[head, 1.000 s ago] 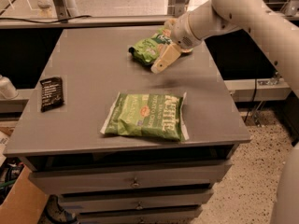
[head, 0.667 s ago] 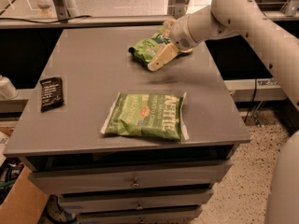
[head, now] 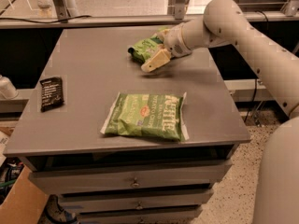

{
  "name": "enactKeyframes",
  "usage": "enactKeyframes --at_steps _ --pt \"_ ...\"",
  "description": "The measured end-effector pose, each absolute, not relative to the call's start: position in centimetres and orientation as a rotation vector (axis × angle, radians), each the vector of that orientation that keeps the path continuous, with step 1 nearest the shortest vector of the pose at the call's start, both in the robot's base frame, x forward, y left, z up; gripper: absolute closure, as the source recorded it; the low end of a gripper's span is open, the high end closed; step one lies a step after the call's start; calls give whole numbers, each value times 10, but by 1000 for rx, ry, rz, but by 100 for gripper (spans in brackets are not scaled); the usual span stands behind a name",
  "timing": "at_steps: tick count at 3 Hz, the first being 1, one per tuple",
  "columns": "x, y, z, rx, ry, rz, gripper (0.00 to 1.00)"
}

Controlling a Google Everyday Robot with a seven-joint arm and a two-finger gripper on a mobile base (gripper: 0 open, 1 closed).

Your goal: Move green rice chip bag near rxbar chocolate

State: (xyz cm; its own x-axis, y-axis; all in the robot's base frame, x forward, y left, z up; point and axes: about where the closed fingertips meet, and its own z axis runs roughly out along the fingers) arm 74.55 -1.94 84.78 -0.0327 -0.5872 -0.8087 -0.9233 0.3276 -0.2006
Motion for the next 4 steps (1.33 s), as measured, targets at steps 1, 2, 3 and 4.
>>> enactKeyframes --at_steps 1,2,3,4 --pt "745 -15 846 -1347 1734 500 41" --pt "743 -15 850 -1340 1738 492 64" --pt "743 -12 873 -1347 1697 471 88" --pt "745 2 903 -1387 1614 465 100"
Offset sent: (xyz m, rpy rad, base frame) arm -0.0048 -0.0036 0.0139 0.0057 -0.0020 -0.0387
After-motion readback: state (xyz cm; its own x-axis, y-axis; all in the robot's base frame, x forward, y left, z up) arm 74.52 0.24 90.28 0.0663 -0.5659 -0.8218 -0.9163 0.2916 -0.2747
